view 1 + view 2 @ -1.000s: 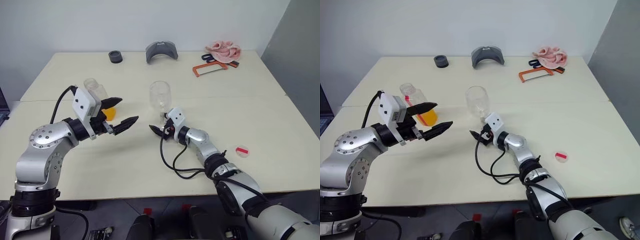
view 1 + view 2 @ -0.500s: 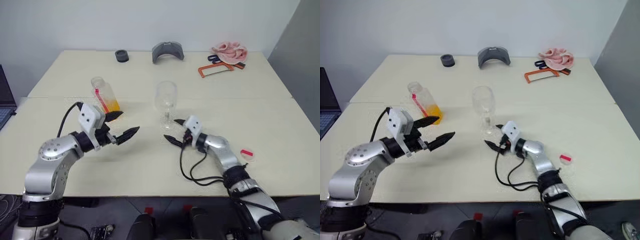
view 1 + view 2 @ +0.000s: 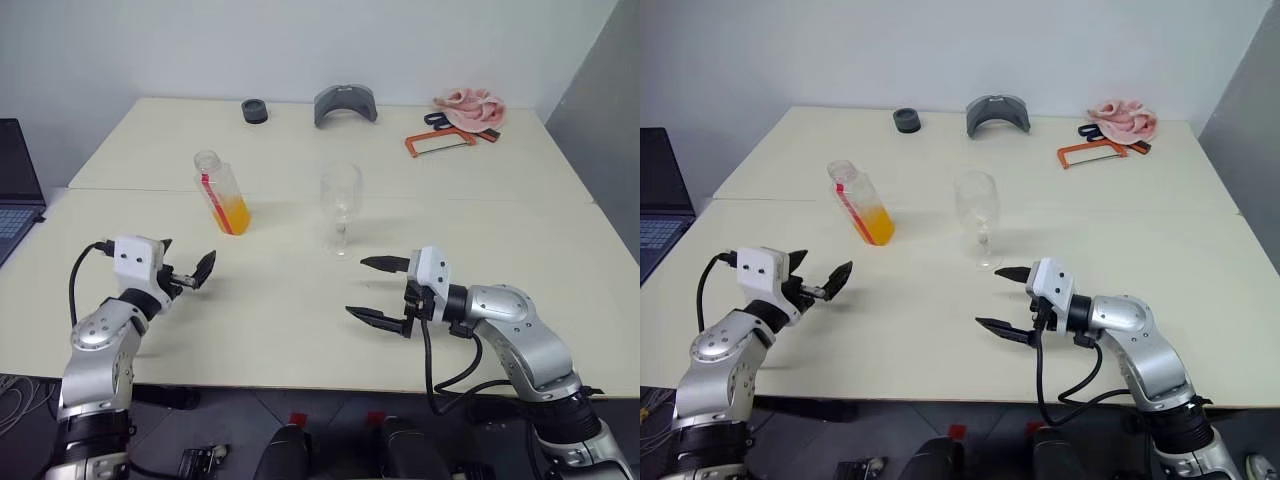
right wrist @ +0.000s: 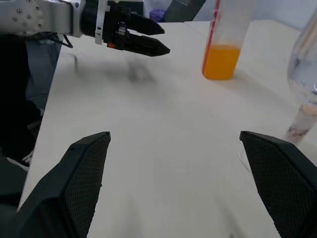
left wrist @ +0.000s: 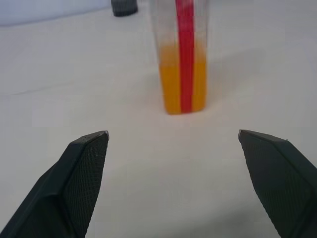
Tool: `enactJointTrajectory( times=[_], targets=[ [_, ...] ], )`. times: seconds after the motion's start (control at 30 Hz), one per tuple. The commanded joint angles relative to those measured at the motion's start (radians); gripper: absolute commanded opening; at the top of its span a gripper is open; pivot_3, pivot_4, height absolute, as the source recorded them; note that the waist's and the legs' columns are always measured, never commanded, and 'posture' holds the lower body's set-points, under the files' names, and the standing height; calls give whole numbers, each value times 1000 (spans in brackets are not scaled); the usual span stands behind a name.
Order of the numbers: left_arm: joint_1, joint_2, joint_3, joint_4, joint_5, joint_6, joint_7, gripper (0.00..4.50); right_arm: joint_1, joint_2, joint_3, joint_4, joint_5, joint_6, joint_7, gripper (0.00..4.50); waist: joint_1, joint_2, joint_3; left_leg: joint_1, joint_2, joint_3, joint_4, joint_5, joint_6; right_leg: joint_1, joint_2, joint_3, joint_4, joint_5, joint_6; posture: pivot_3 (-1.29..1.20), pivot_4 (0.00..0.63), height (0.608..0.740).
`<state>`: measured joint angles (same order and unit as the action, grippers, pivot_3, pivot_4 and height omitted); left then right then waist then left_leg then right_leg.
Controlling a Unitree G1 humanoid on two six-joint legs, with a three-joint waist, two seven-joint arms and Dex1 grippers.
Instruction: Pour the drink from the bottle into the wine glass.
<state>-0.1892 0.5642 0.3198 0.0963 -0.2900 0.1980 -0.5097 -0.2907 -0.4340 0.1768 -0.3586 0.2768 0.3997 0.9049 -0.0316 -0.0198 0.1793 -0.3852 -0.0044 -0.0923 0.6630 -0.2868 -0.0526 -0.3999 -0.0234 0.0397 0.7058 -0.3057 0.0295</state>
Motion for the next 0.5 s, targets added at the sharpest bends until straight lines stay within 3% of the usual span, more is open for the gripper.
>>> enactJointTrajectory(
  times=[0.03,0.5],
  targets=[
    [-58,30,10,28,-6,-39,-32,4500,-7,2,-20,-75,43,54,-44,4466,0,0,0,0,0,0,0,0,0,1,0,0,-1,0,0,0,150,740],
    [-274,61,-54,255,35,-108,-123,4500,-70,-11,-41,-221,85,256,-202,4466,-1,0,0,0,-1,-4,-1,0,0,5,0,-3,-8,0,1,0,150,740]
  ],
)
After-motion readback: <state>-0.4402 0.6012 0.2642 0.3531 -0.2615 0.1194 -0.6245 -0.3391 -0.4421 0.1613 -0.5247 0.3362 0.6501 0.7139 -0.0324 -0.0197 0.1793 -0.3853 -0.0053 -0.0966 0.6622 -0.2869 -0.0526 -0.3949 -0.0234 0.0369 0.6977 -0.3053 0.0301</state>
